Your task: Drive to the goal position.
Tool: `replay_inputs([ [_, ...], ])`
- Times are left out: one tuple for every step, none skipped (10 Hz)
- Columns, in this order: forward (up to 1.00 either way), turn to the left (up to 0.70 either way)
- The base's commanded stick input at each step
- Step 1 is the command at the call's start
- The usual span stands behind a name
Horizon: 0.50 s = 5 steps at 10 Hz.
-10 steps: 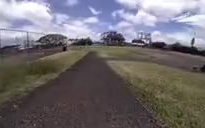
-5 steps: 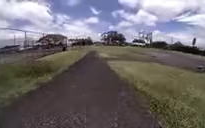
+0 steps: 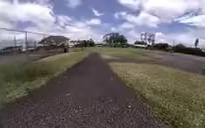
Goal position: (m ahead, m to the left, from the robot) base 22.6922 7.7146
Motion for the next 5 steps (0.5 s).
replay_inputs([
  [0.7,0.02],
  [0.7,0.01],
  [0.7,0.0],
  [0.7,0.0],
  [0.7,0.0],
])
